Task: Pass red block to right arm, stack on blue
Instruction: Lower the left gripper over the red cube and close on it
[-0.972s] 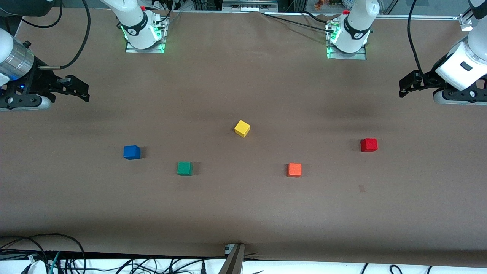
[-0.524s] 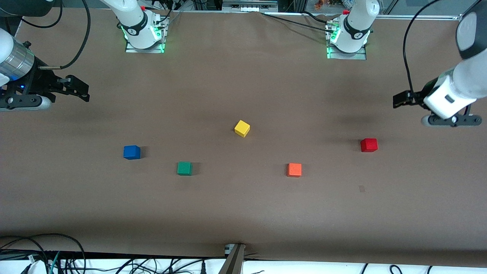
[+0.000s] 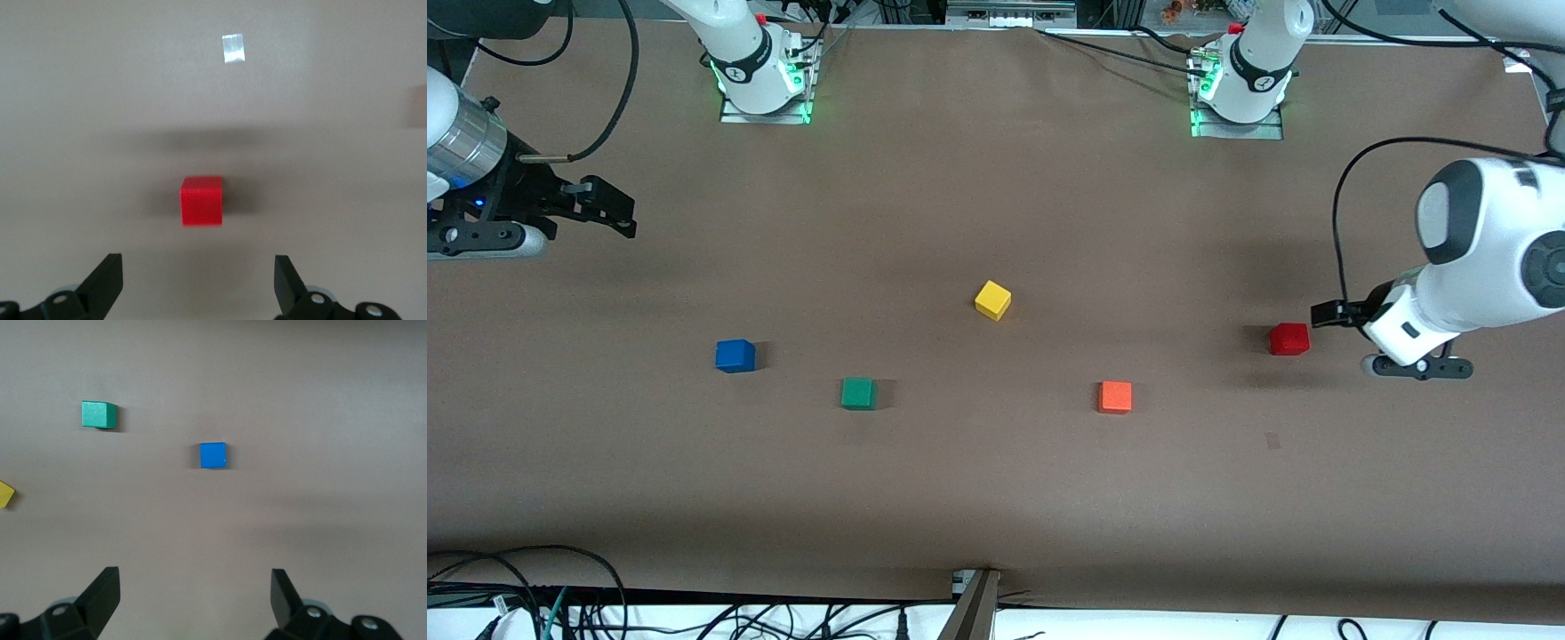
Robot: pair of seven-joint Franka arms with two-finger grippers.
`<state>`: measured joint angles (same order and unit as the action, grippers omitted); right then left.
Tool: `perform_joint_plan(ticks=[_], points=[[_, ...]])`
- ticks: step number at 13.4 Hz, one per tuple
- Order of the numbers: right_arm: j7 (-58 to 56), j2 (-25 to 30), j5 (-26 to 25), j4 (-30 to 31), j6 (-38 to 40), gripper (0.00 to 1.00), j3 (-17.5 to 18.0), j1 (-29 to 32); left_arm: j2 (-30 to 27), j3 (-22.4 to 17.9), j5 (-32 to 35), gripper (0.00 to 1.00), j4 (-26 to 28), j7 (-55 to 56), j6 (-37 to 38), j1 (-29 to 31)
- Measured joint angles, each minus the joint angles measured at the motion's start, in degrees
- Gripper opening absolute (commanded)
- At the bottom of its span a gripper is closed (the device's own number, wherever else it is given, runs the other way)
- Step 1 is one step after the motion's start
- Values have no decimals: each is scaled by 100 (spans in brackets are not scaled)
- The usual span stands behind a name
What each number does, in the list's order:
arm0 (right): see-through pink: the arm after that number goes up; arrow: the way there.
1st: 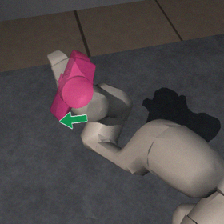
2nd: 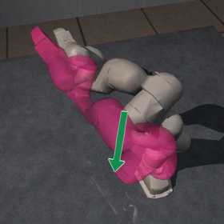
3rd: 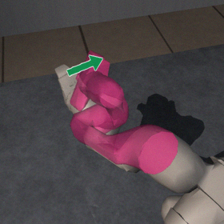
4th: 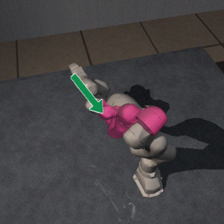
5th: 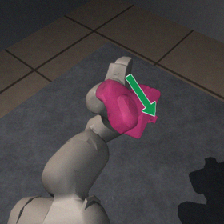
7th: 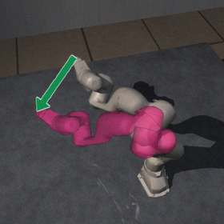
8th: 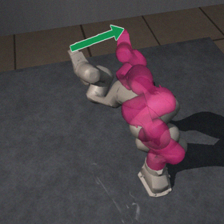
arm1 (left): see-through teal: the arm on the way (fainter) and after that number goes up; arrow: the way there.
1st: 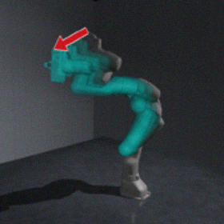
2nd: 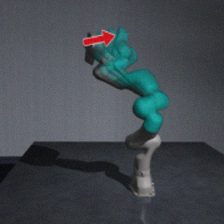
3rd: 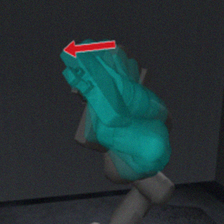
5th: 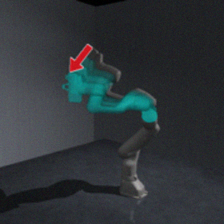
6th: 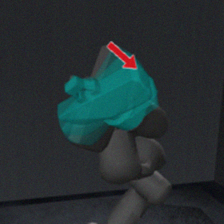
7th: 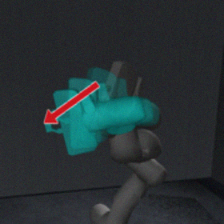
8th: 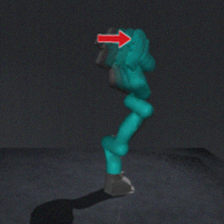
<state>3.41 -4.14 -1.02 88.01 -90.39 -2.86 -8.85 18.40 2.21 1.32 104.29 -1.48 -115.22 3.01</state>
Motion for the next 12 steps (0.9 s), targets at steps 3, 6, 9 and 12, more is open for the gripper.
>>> perform_joint_plan(ticks=[3, 6, 9, 12], points=[[0, -1, 0, -2, 0, 100, 0, 0, 9, -2, 57, 100, 950, -17, -1503, 4], [0, -1, 0, -2, 0, 100, -1, 0, 226, -28, 503, 100, 1534, -16, -2472, 29], [0, -1, 0, -2, 1, 100, -1, 0, 660, -41, 554, 100, 1668, -23, -3038, 166], [0, -4, -1, -2, 2, 100, -2, 0, 964, -36, 555, 100, 1777, -9, -3348, 185]])
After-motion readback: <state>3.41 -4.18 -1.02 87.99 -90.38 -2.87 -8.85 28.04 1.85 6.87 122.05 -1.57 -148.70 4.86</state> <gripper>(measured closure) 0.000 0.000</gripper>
